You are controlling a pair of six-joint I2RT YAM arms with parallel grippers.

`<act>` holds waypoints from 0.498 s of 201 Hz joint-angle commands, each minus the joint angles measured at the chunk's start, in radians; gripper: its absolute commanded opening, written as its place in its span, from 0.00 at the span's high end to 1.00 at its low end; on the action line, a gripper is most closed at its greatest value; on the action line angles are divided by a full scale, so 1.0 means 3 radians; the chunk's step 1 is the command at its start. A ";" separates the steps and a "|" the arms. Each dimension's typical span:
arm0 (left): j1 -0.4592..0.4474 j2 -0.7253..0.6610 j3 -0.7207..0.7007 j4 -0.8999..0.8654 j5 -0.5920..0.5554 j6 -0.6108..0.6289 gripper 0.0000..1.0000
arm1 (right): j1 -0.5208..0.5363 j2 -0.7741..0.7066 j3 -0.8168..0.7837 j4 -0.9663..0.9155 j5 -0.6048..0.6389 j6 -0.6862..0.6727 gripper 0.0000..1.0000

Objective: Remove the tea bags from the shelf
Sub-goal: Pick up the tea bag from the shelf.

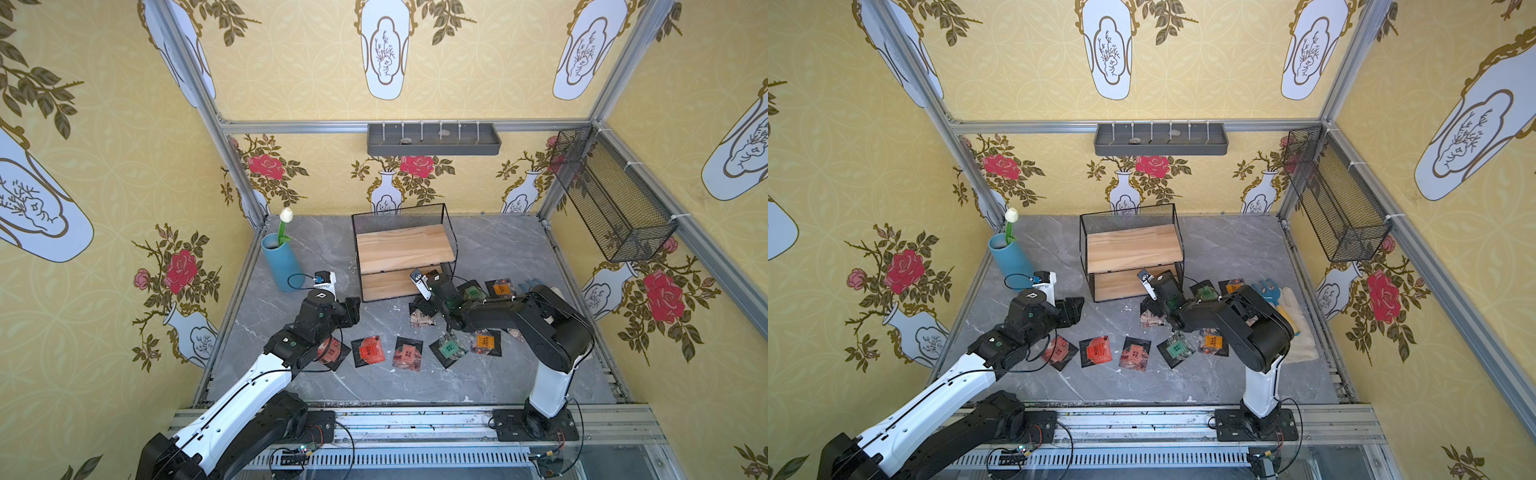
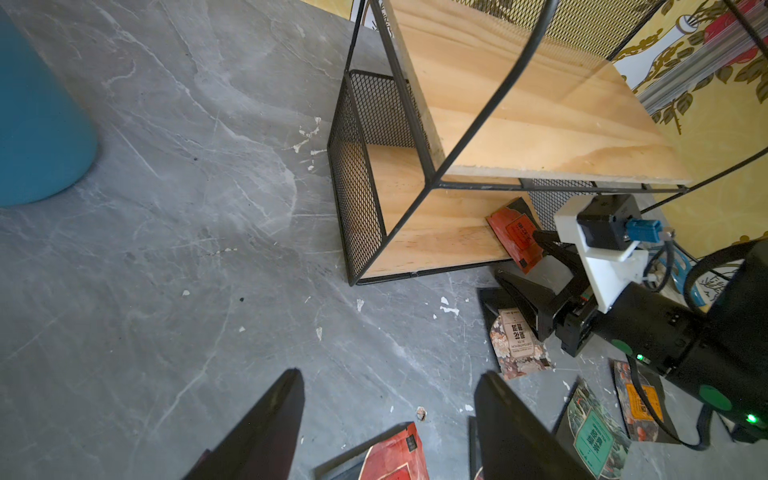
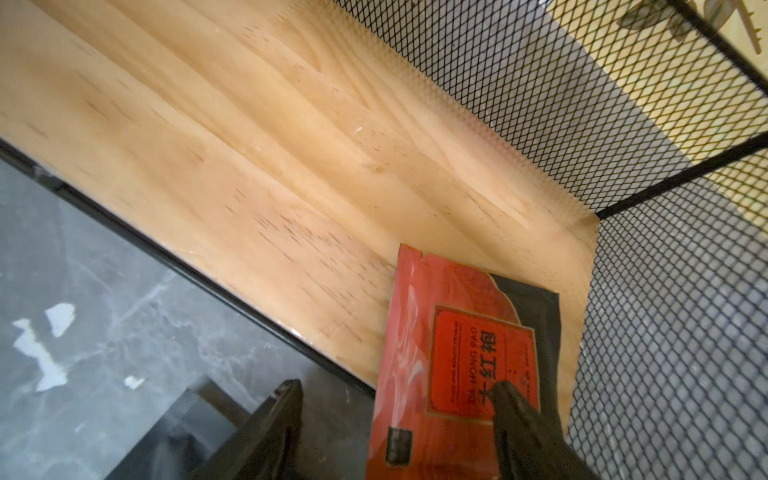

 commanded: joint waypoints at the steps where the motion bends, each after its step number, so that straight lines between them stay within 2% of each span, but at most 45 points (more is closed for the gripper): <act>1: 0.0003 0.0004 -0.0008 0.0023 -0.0039 0.0008 0.27 | -0.0009 0.0028 0.0019 0.0069 -0.0171 0.0066 0.37; 12: 0.0004 0.0009 -0.0008 0.0015 -0.0041 0.0008 0.27 | -0.0006 0.0018 -0.0002 0.0069 -0.0203 0.0097 0.38; 31: 0.0003 0.0019 -0.0013 0.0023 -0.0047 0.0008 0.28 | -0.0008 -0.0026 -0.0044 0.0057 -0.0264 0.0150 0.48; 67: 0.0003 0.0040 -0.0013 0.0037 -0.0032 -0.0012 0.28 | -0.0003 -0.0098 -0.0093 0.0022 -0.0304 0.0182 0.61; 100: 0.0003 0.0031 -0.0013 0.0033 -0.0027 -0.0012 0.29 | 0.0010 -0.0173 -0.0086 -0.0035 -0.0320 0.0182 0.69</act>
